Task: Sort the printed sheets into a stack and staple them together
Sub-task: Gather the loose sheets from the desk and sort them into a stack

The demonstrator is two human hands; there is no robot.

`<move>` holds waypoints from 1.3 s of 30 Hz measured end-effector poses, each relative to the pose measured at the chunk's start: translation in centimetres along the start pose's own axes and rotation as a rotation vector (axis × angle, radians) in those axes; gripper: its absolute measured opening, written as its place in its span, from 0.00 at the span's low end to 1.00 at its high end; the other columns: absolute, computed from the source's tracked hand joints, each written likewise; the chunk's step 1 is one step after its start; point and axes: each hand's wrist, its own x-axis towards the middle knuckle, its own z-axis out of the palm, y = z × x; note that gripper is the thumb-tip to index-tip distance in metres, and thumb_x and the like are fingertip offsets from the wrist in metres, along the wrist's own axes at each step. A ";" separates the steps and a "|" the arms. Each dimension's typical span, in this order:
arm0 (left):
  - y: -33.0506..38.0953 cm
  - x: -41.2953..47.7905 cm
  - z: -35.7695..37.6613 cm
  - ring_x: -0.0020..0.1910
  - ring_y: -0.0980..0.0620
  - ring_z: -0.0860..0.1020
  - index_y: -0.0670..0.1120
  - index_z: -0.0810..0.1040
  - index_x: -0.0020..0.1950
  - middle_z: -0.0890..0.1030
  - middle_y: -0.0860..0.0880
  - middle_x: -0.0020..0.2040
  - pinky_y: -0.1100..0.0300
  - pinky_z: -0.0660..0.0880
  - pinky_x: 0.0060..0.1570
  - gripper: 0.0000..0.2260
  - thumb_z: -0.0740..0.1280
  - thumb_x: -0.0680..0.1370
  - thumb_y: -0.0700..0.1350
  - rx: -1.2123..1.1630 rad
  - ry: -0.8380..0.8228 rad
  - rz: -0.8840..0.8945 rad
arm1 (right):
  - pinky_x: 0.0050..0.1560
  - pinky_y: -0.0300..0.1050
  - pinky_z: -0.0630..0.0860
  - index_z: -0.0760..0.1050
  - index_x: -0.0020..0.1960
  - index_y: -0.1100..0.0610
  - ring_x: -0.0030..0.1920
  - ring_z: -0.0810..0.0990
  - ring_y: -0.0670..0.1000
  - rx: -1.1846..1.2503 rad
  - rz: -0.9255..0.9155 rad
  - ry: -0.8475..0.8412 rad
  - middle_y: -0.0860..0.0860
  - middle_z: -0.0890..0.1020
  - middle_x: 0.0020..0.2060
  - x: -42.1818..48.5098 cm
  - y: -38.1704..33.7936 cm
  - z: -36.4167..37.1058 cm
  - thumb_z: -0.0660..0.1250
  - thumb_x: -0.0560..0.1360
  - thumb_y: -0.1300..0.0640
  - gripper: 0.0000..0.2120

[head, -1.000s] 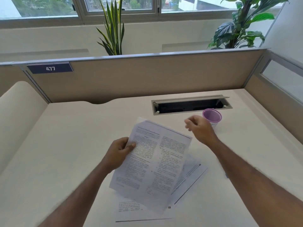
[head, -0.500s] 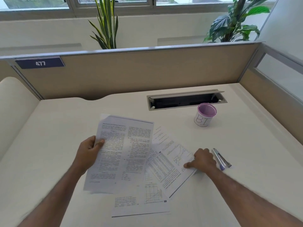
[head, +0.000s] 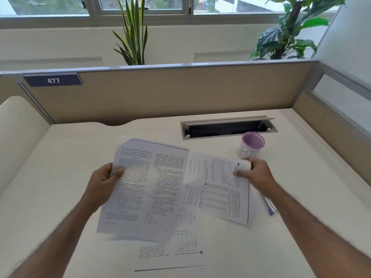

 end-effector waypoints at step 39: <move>8.6 -0.4 7.3 0.42 0.50 0.85 0.42 0.80 0.55 0.86 0.49 0.49 0.60 0.81 0.38 0.14 0.59 0.83 0.50 -0.144 -0.254 0.128 | 0.39 0.45 0.80 0.82 0.45 0.54 0.38 0.85 0.50 -0.372 -0.491 -0.445 0.51 0.86 0.38 3.3 -19.5 9.7 0.79 0.65 0.54 0.12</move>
